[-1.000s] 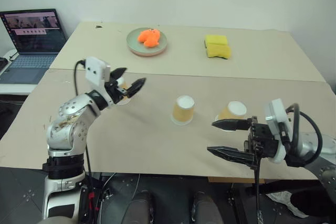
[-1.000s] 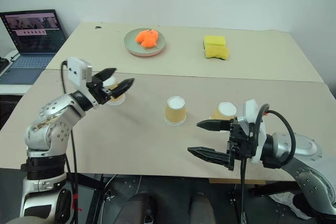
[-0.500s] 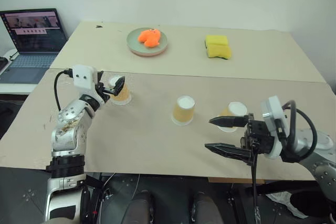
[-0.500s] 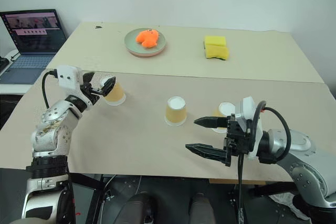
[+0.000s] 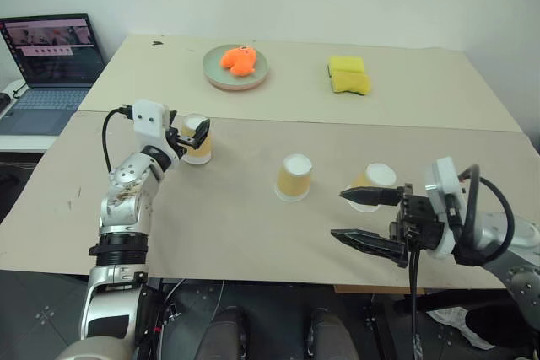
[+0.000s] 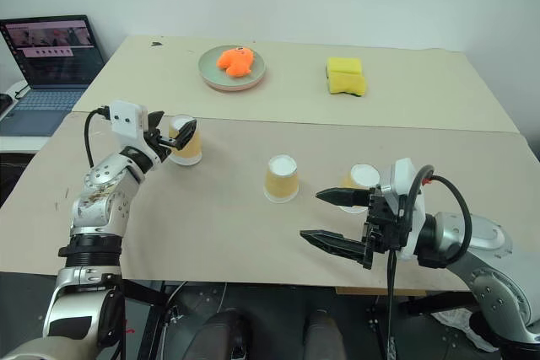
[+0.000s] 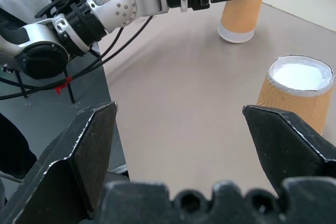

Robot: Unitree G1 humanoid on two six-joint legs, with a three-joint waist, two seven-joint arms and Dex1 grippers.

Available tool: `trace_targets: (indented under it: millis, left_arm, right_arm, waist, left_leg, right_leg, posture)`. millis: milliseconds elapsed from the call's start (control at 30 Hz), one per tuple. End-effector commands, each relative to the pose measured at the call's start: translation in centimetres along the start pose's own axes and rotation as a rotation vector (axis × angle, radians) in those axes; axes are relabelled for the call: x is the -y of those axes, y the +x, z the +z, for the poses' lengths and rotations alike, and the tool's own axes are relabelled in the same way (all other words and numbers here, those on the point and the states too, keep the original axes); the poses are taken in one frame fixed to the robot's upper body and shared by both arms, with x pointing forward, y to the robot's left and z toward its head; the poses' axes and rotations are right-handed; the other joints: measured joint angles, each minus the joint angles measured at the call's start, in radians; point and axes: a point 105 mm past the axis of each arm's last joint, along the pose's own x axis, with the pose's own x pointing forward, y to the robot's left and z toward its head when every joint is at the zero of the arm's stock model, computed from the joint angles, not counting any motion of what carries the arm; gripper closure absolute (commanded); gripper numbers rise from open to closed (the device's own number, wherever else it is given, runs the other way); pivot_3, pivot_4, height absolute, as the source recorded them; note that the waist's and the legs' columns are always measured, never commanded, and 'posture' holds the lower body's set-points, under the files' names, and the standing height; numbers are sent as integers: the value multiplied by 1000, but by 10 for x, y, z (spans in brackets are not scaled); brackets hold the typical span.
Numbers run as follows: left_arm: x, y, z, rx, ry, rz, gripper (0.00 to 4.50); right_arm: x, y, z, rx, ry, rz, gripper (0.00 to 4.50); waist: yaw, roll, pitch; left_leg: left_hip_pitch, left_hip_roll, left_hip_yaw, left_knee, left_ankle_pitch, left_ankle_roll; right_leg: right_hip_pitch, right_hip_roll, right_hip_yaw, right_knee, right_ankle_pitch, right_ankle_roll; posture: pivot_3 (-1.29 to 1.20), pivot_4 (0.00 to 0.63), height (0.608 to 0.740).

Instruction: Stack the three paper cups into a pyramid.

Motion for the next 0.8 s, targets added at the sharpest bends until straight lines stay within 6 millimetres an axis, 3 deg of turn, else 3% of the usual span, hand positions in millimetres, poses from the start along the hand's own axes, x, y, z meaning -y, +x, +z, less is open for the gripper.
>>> trace_targets:
  millis: [33, 267, 467, 800]
  left_arm:
    - [-1, 2, 13, 47, 13, 4, 72]
    - [-9, -1, 23, 83, 11, 31, 72]
    - [0, -10, 44, 135, 25, -15, 72]
    - [10, -17, 22, 76, -19, -23, 72]
  right_arm:
    - [-5, -2, 12, 34, -60, 0, 0]
    - [-4, -3, 12, 32, -61, -2, 0]
    - [-1, -3, 14, 30, -66, -1, 0]
    - [1, 0, 16, 41, -68, 5, 0]
  waist:
    - [0, 0, 0]
    - [0, 0, 0]
    - [0, 0, 0]
    - [2, 0, 0]
  left_leg:
    - [0, 0, 0, 0, 0, 0]
    - [0, 0, 0, 0, 0, 0]
    - [0, 0, 0, 0, 0, 0]
    - [0, 0, -1, 0, 0, 0]
  right_leg:
    - [0, 0, 0, 0, 0, 0]
    - [0, 0, 0, 0, 0, 0]
    - [0, 0, 0, -1, 0, 0]
    - [0, 0, 0, 0, 0, 0]
  posture:
    - [0, 150, 673]
    - [0, 150, 673]
    - [0, 150, 673]
    - [0, 150, 673]
